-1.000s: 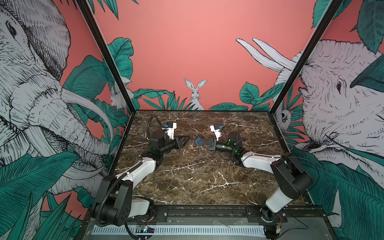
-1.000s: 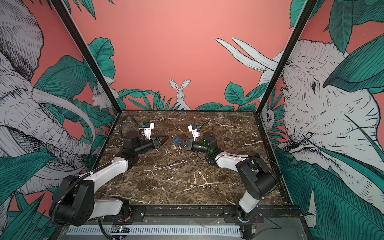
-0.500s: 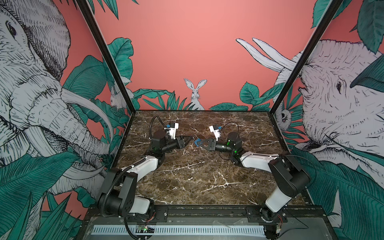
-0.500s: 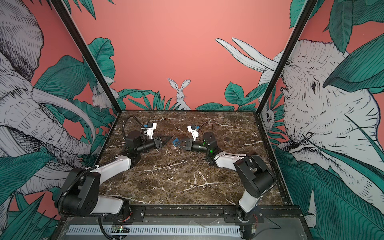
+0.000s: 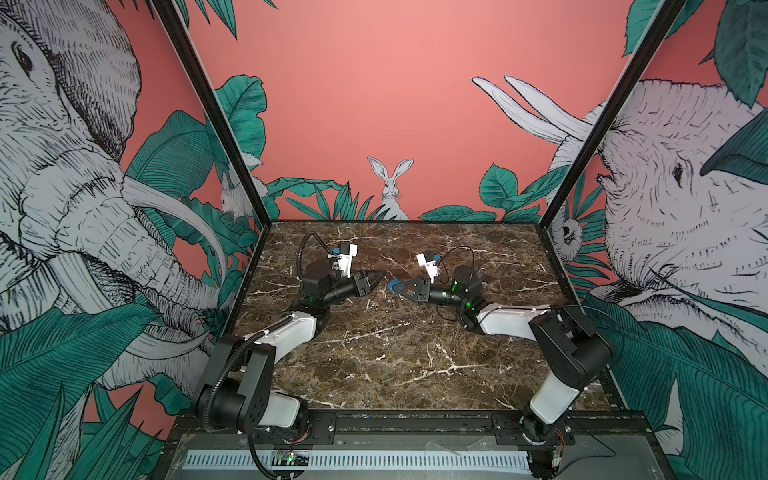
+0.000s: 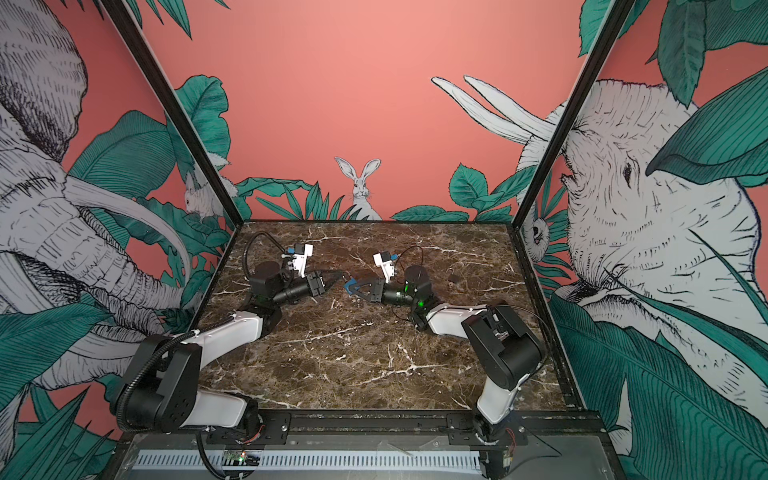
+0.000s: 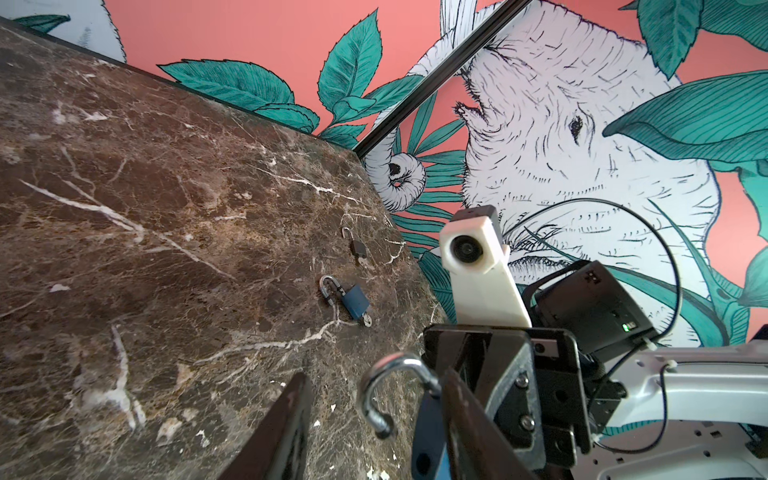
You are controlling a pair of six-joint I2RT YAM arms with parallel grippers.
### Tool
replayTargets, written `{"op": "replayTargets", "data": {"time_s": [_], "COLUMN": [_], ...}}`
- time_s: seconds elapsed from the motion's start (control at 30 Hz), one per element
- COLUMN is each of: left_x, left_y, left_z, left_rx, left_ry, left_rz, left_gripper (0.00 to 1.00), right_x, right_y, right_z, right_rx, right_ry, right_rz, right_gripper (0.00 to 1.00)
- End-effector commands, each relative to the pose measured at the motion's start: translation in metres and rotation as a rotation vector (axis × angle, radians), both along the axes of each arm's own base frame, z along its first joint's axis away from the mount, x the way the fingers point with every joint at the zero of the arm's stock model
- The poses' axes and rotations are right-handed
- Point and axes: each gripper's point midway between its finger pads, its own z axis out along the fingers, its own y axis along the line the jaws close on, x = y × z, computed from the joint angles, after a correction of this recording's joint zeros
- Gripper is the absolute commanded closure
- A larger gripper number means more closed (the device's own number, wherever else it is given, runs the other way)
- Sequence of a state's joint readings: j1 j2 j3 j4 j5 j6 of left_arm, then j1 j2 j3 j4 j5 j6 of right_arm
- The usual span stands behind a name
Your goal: Lock with the key
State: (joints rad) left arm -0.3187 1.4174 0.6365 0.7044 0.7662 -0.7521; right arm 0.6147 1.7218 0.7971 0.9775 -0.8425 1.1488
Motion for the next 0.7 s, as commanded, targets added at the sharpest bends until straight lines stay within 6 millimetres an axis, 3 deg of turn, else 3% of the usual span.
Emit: {"op": "replayTargets", "data": {"time_s": [0.0, 0.2, 0.4, 0.67], "left_x": [0.0005, 0.0007, -0.0024, 0.0006], "left_y": [-0.0124, -0.0169, -0.0138, -0.0120], "left_z": [0.0146, 0.0164, 0.0160, 0.0106], "left_rx": [-0.037, -0.049, -0.020, -0.008], "left_ry": [-0.036, -0.035, -0.034, -0.022], "left_rz": [-0.046, -0.055, -0.043, -0.028], "left_gripper": [0.51, 0.55, 0.68, 0.79], "right_x": [-0.0016, 0.0003, 0.0022, 0.0010], "right_y": [0.0059, 0.0096, 0.0111, 0.0117], "right_z": [0.0306, 0.0289, 0.0243, 0.0254], "right_rx": [0.076, 0.078, 0.087, 0.085], "right_ry": [-0.095, -0.090, -0.076, -0.077], "right_rz": [0.022, 0.029, 0.031, 0.036], "right_gripper": [1.00, 1.00, 1.00, 1.00]}}
